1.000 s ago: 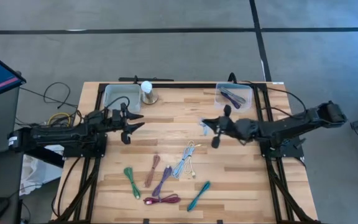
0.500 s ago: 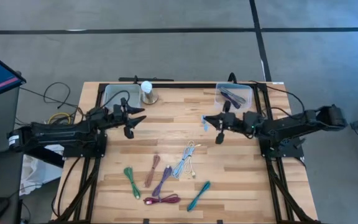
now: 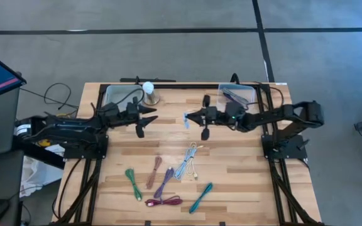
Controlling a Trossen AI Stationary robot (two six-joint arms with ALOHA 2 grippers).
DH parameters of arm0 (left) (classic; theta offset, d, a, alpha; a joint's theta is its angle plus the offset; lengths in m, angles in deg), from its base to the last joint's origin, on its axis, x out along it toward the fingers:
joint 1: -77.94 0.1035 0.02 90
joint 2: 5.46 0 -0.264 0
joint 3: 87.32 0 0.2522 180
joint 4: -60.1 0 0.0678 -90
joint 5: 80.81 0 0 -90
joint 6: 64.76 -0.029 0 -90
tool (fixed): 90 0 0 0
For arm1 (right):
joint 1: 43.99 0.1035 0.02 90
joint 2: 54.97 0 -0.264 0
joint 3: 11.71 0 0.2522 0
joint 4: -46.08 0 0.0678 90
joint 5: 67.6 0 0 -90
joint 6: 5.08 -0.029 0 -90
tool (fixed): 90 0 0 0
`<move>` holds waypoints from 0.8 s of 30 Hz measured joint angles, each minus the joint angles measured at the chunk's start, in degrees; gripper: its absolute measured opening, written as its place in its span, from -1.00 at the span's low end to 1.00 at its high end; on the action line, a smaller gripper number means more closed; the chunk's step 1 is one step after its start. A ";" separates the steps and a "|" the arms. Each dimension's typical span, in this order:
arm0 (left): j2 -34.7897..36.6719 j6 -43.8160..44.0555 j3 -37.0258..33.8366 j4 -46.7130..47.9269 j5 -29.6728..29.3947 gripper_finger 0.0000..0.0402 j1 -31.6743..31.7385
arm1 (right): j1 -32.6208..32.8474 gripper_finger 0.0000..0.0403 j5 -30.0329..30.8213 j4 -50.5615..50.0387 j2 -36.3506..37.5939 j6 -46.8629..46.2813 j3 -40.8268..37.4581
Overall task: Pick & Place USB Port
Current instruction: Put the bottom light blue charger cable into the gray bin
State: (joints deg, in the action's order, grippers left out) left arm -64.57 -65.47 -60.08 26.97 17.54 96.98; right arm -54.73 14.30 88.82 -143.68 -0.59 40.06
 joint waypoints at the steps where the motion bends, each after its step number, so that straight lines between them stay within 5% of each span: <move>1: -0.37 0.60 0.37 -0.25 0.81 -0.21 0.00 | 0.00 -1.00 -0.84 0.08 -1.31 -0.04 1.55; 24: -1.93 2.70 0.96 -0.76 2.65 -0.21 -0.02 | -3.32 -1.00 -10.56 -1.07 -19.94 -1.92 28.14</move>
State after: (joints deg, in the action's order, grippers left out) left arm -66.50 -62.76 -59.12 26.21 20.20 96.96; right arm -58.05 3.74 87.76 -163.62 -2.51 68.20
